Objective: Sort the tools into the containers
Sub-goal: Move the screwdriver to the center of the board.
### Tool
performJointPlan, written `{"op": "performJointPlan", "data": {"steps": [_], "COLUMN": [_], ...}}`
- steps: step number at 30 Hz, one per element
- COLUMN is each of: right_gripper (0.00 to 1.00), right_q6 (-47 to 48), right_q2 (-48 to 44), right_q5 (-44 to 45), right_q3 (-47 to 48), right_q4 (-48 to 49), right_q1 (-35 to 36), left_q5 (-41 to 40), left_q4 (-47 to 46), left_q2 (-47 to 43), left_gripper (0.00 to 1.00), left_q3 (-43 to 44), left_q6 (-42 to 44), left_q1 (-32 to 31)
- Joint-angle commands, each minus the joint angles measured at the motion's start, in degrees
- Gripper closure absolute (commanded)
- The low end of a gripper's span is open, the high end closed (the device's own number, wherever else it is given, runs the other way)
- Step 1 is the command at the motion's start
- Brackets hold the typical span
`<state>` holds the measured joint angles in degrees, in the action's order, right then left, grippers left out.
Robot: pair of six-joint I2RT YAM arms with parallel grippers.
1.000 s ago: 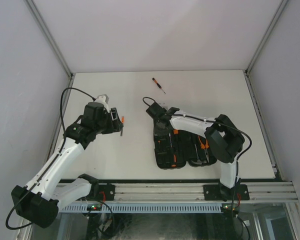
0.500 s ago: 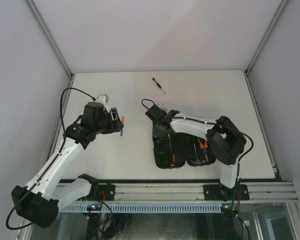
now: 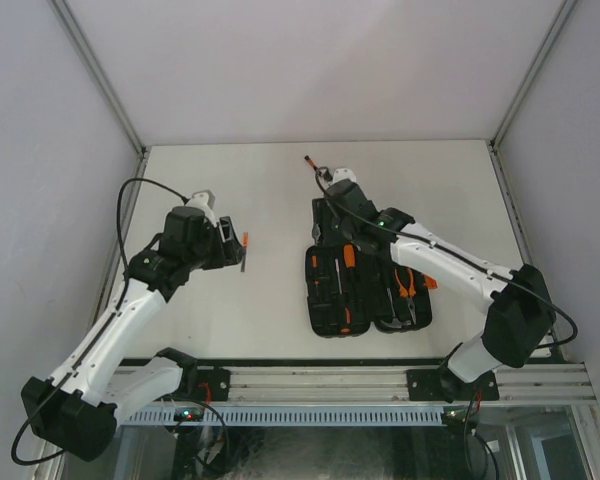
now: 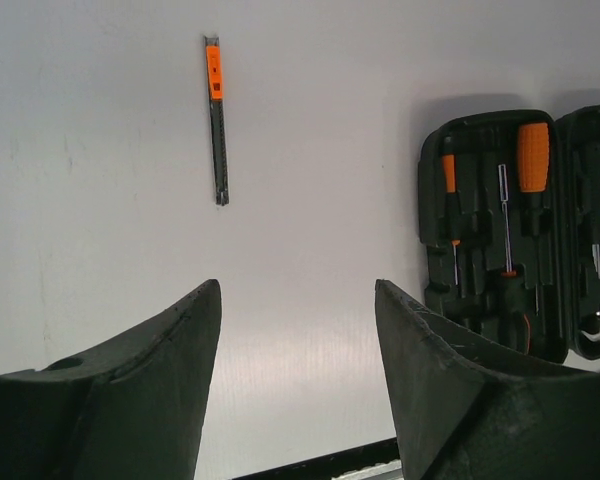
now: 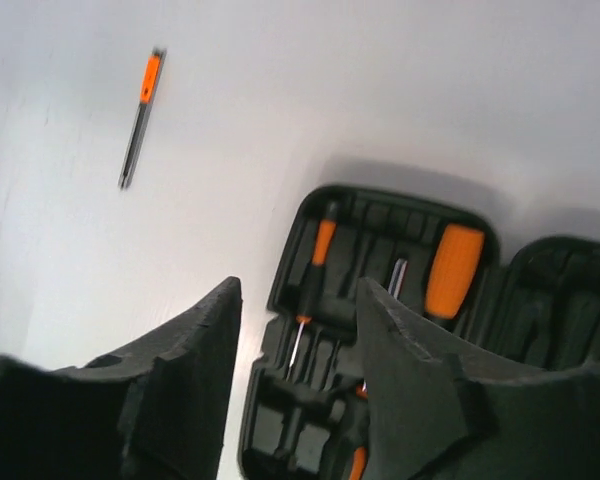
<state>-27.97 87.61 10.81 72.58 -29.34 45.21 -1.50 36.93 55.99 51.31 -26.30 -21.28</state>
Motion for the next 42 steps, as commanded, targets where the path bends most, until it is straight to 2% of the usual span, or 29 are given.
{"op": "performJointPlan", "data": {"steps": [1, 4, 10, 19, 21, 28, 33, 37, 42], "right_gripper": [0.49, 0.48, 0.46, 0.43, 0.43, 0.42, 0.43, 0.47, 0.56], "right_q6": [5.77, 7.43, 11.13, 16.73, 17.58, 19.61, 18.97, 18.99, 17.04], "right_q2": [0.89, 3.87, 14.56, 35.84, 40.55, 55.57, 60.17, 63.91, 64.8], "right_q5": [-5.98, -11.95, -15.23, -16.11, -16.8, -16.39, -15.54, -15.26, -14.89], "right_q3": [1.62, 3.56, 13.09, 36.31, 42.29, 62.9, 66.43, 72.23, 73.42], "right_q4": [7.32, 11.09, 12.74, 7.29, 5.13, -2.03, -0.46, -2.76, -4.28], "right_q1": [-6.91, -11.72, -16.62, -20.09, -20.8, -22.0, -23.1, -23.21, -23.36], "left_q5": [-1.28, -1.76, -3.39, -6.03, -6.51, -5.6, -4.41, -3.66, -2.61], "left_q4": [-2.26, -2.62, -2.83, -2.44, -2.36, -2.39, -2.52, -2.64, -2.87], "left_q2": [-3.01, -3.87, -5.01, -5.25, -5.33, -4.4, -3.69, -3.23, -2.98], "left_gripper": [0.33, 0.32, 0.28, 0.17, 0.12, 0.11, 0.12, 0.12, 0.13], "left_q3": [-1.51, -1.64, -1.88, -1.7, -1.64, -1.51, -1.44, -1.4, -1.4], "left_q6": [0.53, 0.64, 0.64, 0.47, 0.47, 0.56, 0.56, 0.56, 0.47], "left_q1": [0.75, 0.78, 0.82, 1.07, 1.17, 1.64, 2.18, 2.75, 3.42]}}
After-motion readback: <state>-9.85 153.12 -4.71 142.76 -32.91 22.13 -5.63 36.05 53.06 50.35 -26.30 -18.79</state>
